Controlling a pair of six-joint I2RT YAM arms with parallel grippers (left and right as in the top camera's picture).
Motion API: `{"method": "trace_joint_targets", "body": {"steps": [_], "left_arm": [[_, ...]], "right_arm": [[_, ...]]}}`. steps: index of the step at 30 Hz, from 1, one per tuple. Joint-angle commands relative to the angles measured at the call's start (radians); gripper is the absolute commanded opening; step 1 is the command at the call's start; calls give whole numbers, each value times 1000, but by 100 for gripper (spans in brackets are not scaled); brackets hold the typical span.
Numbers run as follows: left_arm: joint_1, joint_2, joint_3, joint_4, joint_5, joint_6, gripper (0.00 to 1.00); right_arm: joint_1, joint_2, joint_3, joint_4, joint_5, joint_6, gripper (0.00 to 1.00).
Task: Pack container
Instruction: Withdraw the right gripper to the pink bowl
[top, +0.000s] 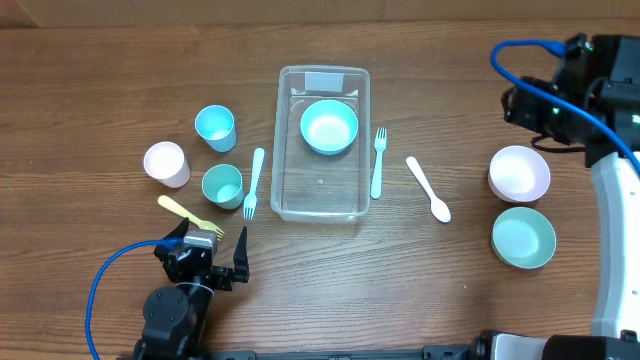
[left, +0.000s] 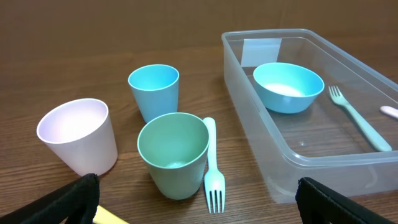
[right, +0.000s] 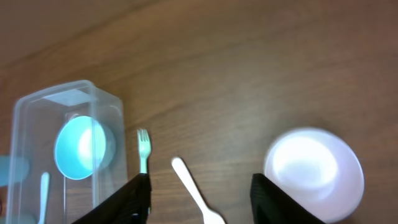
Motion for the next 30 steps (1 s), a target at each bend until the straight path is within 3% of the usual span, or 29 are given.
{"method": "trace_joint_targets", "body": {"steps": [1,7,13,18,25,30], "left_arm": [[5,-7,-10,4,11,11,100],[5,-7,-10,4,11,11,100],[5,-7,-10,4,11,11,100],[5,-7,-10,4,11,12,100],[5,-7,-10,4,11,11,100],[5,-7,-10,4,11,11,100]], "right_arm": [[-53,-1,-17,-60,-1,5,56],[-79,-1,-19,-87,-12,54,57],[-79,-1,-19,-100,-12,45,69],[-79,0,-102,-94,42,46,73],[-79,13,-366,214,286,48,77],[-126,89,-378,314,389,50,78]]}}
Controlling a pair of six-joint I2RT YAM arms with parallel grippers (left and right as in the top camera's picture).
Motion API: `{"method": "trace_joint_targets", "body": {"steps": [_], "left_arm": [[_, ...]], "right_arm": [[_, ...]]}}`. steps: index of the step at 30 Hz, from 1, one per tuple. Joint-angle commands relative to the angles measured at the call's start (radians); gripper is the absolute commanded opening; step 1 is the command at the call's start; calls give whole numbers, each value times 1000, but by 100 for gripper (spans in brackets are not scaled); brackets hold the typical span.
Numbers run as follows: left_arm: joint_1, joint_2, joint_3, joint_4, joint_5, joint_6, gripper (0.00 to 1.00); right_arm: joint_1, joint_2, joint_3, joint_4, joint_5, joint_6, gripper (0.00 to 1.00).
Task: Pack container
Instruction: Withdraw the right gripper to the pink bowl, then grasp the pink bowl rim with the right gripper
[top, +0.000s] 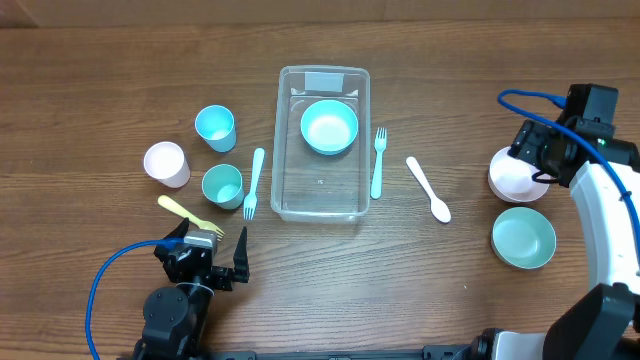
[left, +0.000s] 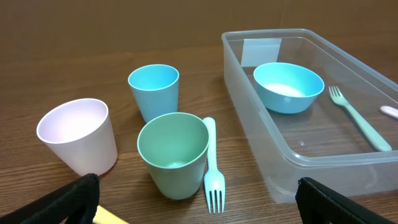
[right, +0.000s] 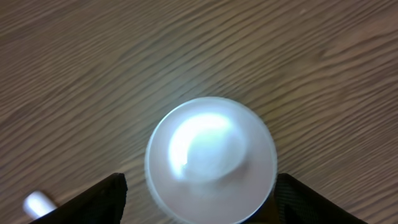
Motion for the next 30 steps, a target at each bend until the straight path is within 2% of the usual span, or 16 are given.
{"method": "trace_joint_targets", "body": {"steps": [1,3,6,14,22,23,25,27,28,29,30], "left_arm": [[5,-7,-10,4,11,12,100],[5,-7,-10,4,11,11,100],[5,-7,-10,4,11,11,100],[5,-7,-10,4,11,11,100],[5,-7,-10,3,11,12,100],[5,-7,-10,4,11,11,100],[5,-7,-10,3,11,11,100],[5,-7,-10,4,11,12,100],[5,-7,-10,4,11,11,100],[5,-7,-10,4,11,11,100],[5,-7,-10,4,11,12,100]], "right_arm": [[-64,59,-5,18,73,0,78],[-121,98,-5,26,48,-2,79],[-179,147,-5,40,-97,-57,78],[-157,224,-5,44,-140,-151,76],[-157,301,-10,31,-134,-150,62],[-157,307,-10,32,-134,-151,59],[-157,312,-10,34,-135,-151,45],[-157,312,-10,37,-135,-150,19],[-157,312,-10,38,-135,-150,11],[-157,312,-10,46,-139,-150,4],[-157,312,-9,52,-143,-150,4]]}}
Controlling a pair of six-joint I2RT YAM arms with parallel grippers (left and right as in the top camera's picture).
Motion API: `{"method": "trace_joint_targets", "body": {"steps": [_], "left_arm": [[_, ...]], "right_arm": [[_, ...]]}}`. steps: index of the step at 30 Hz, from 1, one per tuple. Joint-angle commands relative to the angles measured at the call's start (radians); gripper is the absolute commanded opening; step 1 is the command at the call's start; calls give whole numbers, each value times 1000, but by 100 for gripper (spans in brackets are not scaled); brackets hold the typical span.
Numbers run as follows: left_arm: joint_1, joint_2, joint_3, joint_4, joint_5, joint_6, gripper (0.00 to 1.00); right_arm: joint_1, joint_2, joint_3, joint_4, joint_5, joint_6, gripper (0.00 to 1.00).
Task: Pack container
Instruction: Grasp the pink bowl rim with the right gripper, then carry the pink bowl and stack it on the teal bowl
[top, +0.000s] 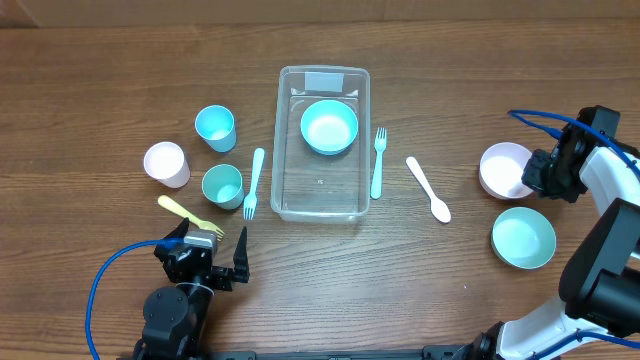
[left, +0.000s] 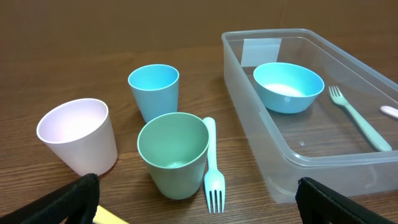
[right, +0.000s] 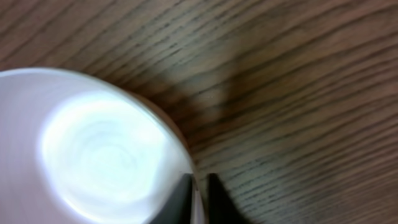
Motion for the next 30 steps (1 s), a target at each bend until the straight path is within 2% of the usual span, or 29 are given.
{"method": "trace_joint_targets", "body": {"steps": [1,6,11,15,19,22,25,30], "left_arm": [[5,-7,-10,4,11,11,100],[5,-7,-10,4,11,11,100],[5,-7,-10,4,11,12,100],[5,-7,-10,4,11,11,100],[5,-7,-10,4,11,12,100],[5,-7,-10,4,11,12,100],[5,-7,-10,4,11,11,100],[5,-7,-10,4,11,11,100]], "right_arm": [[4,8,-2,24,-13,3,4],[4,8,85,4,-98,27,4],[31,-4,358,-161,-217,37,4],[214,-66,595,-246,-233,37,4],[454,-82,624,-162,-239,37,4],[597,-26,618,-94,-221,37,4],[661,47,618,-68,-148,37,4],[675,150,618,-46,-177,60,4]]}}
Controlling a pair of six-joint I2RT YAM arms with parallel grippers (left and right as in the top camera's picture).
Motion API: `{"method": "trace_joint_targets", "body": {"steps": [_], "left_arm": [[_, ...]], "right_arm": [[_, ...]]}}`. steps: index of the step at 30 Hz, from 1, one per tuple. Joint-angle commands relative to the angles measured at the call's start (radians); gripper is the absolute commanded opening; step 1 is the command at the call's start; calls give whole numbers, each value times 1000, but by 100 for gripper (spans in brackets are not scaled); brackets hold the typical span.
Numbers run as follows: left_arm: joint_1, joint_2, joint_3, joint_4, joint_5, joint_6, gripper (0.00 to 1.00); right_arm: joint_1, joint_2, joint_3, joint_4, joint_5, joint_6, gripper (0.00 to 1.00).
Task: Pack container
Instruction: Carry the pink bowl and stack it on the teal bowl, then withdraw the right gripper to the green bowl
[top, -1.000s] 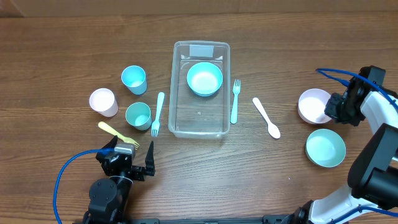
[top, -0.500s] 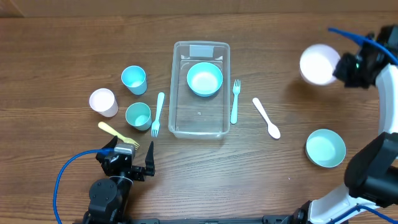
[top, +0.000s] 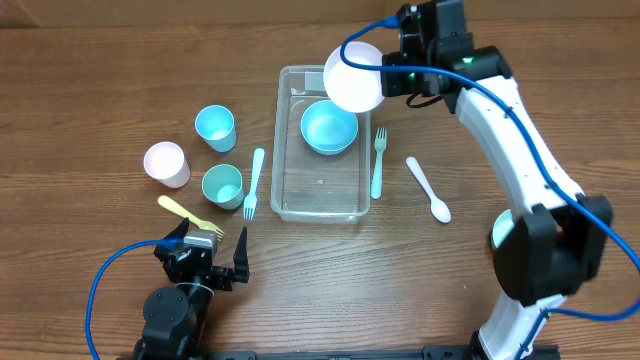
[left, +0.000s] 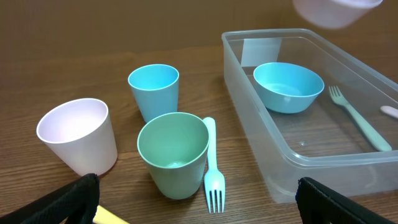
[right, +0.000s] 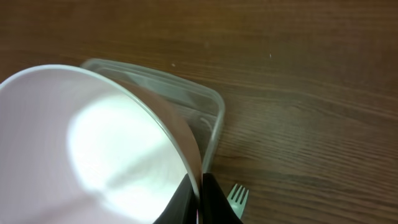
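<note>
A clear plastic container (top: 320, 190) lies mid-table with a blue bowl (top: 329, 127) in its far half. My right gripper (top: 390, 75) is shut on the rim of a pink bowl (top: 353, 76), holding it in the air over the container's far right corner. The right wrist view shows the fingers pinching the rim (right: 200, 193) of the pink bowl (right: 93, 149). The pink bowl (left: 336, 9) also hangs at the top of the left wrist view. My left gripper (left: 198, 211) rests open near the front edge, empty.
Left of the container stand a blue cup (top: 215, 127), a pink cup (top: 166, 164) and a green cup (top: 222, 185), with a pale fork (top: 252, 183) and a yellow fork (top: 188, 214). A mint fork (top: 378, 162) and a white spoon (top: 428, 188) lie to its right.
My right gripper was shut on the pink bowl's rim at the table's right side. It now holds the bowl lifted over the container's far right corner. The left arm is unchanged.
My right gripper was open, high at the far right, away from the pink bowl. Then it hung open over that bowl. Then it was shut on the bowl's rim on the table. Now the bowl is up over the container.
</note>
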Motion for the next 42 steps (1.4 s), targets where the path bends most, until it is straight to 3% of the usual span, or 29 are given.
{"method": "trace_joint_targets", "body": {"steps": [1,7,19,20,21,22,24,29,34,37,40,42], "left_arm": [[5,-7,-10,4,11,11,100],[5,-7,-10,4,11,12,100],[5,-7,-10,4,11,11,100],[5,-7,-10,4,11,12,100],[5,-7,-10,4,11,11,100],[5,-7,-10,4,11,12,100],[5,-7,-10,4,11,11,100],[5,-7,-10,4,11,11,100],[5,-7,-10,4,11,11,100],[5,-7,-10,4,11,12,100],[5,-7,-10,4,11,11,100],[5,-7,-10,4,11,11,100]], "right_arm": [[5,34,13,10,-35,19,4],[101,45,12,0,30,19,4],[143,135,9,-31,108,116,4],[143,135,9,-31,106,116,11],[143,135,9,-30,102,116,39],[143,135,10,-29,91,116,49],[143,131,30,-45,40,116,53],[132,40,182,-162,37,115,53],[-33,-171,207,-375,106,116,53],[-244,-248,196,-560,114,116,53],[-399,-284,127,-608,16,116,54],[-428,-286,55,-626,18,116,54]]}}
